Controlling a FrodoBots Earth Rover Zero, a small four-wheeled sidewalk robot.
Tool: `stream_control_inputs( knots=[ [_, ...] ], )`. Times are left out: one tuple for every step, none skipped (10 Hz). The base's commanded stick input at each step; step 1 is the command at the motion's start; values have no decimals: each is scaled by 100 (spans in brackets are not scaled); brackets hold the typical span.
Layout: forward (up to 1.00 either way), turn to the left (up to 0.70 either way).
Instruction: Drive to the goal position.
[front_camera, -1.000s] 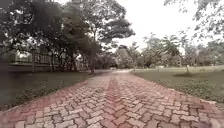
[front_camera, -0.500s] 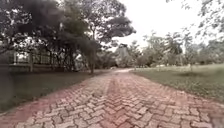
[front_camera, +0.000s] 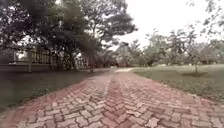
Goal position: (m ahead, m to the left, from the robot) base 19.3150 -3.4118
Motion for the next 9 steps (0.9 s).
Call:
stream_control_inputs(
  knots=[
    [70,1],
    [70,1],
    [70,1],
    [70,1],
    [70,1],
    [70,1],
    [70,1],
    [70,1],
    [70,1]
  ],
)
